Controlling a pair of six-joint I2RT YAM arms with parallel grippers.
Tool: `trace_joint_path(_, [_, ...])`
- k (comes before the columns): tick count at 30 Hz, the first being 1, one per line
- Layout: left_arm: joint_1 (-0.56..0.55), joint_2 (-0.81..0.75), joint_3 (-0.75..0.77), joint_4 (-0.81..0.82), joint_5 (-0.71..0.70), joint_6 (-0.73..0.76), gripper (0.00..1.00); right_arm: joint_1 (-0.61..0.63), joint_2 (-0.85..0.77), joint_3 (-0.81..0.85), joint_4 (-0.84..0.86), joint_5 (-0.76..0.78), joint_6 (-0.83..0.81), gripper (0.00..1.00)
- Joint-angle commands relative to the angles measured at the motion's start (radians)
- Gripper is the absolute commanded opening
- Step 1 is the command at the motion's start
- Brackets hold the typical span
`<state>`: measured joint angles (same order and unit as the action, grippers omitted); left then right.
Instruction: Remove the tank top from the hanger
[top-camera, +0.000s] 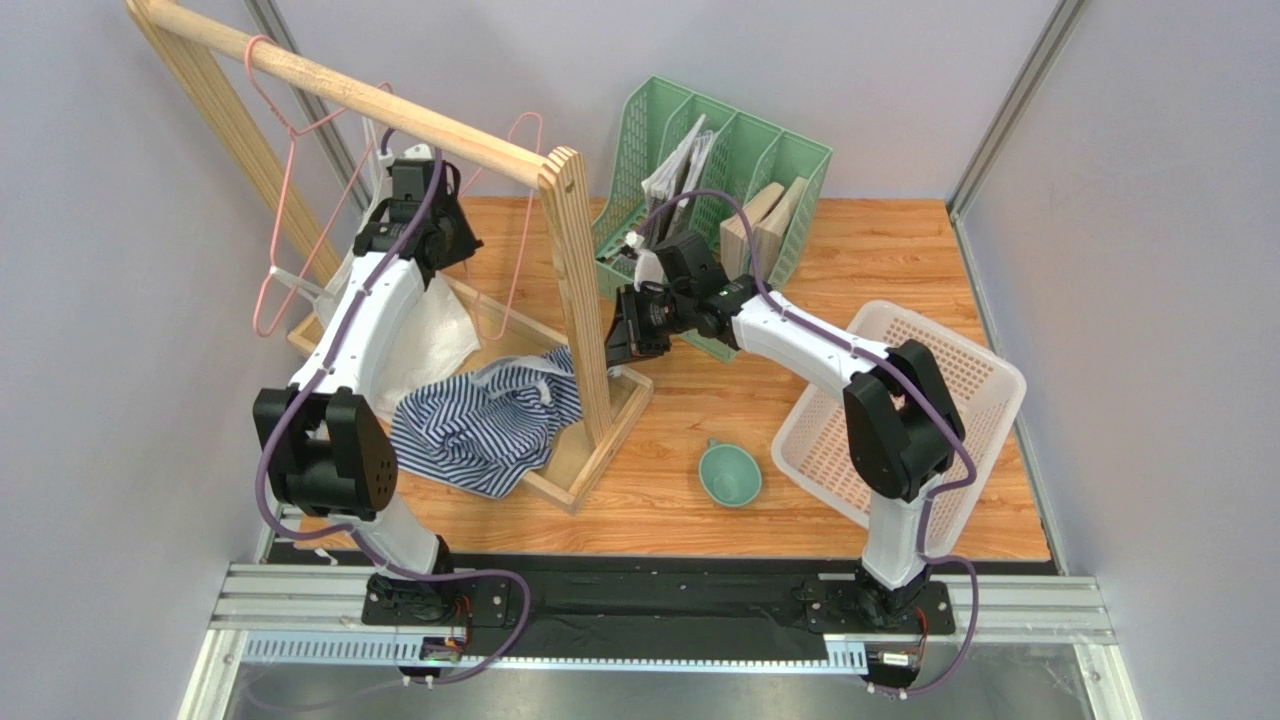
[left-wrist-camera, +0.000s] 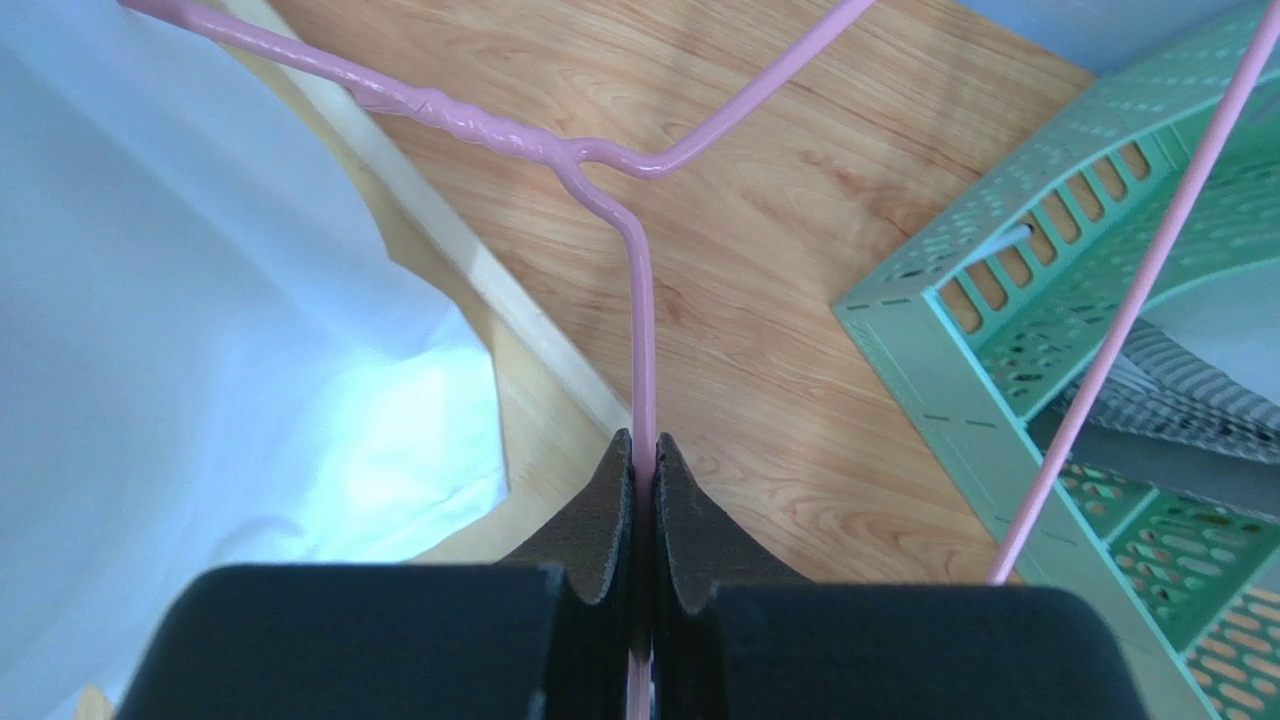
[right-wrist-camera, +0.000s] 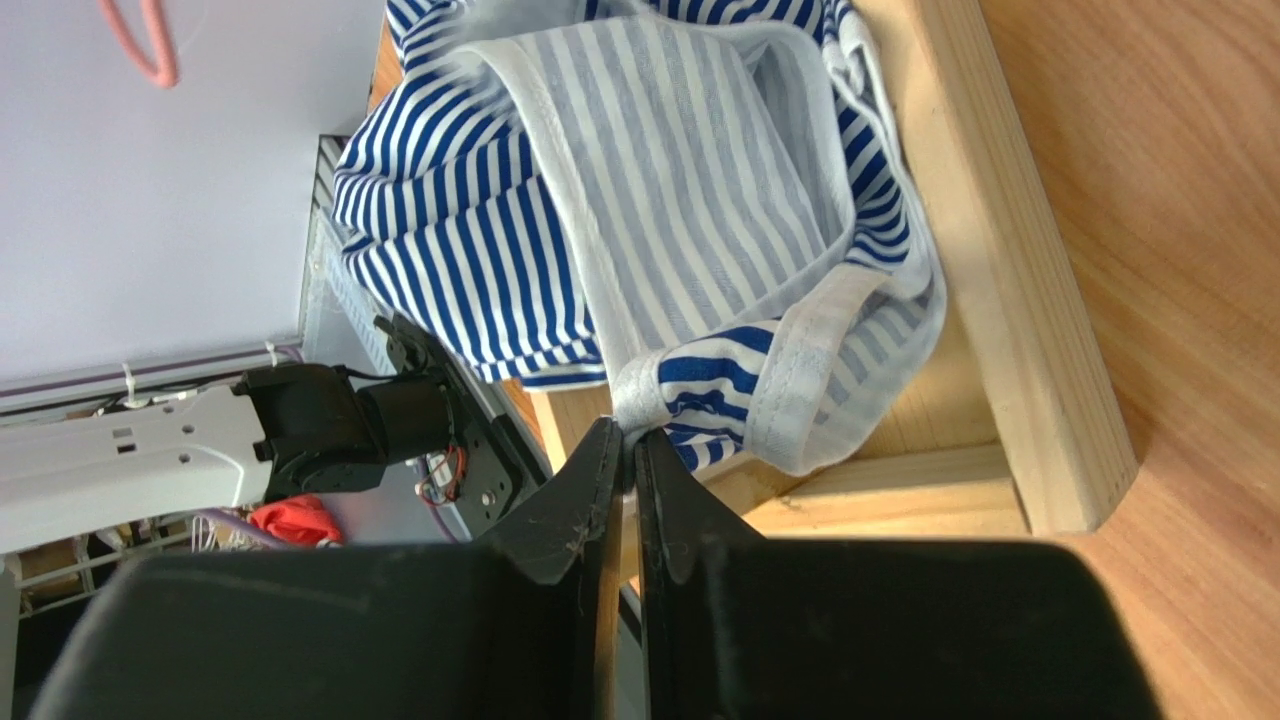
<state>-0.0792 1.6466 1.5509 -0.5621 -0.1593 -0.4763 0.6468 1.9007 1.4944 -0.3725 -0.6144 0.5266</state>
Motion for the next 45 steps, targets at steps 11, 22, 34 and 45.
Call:
trace_joint_path(11, [-0.031,-0.229,-0.231,0.082,0.078,-0.052,0.0,-0.004,-0.098,0.069,-0.083,0.074,-0.04,0.69])
trace_joint_path(22, [-0.189,-0.307,-0.318,0.051,0.153,0.05,0.0,-0.122,-0.176,0.09,0.139,-0.028,0.102,0.81])
trace_joint_path(34, [-0.237,-0.482,-0.448,0.126,0.409,0.047,0.0,-0.173,-0.187,0.001,0.424,-0.035,0.256,0.79])
trace_joint_path(45, [-0.237,-0.597,-0.508,0.113,0.474,0.059,0.0,-0.154,-0.075,0.0,0.748,-0.068,0.521,0.13])
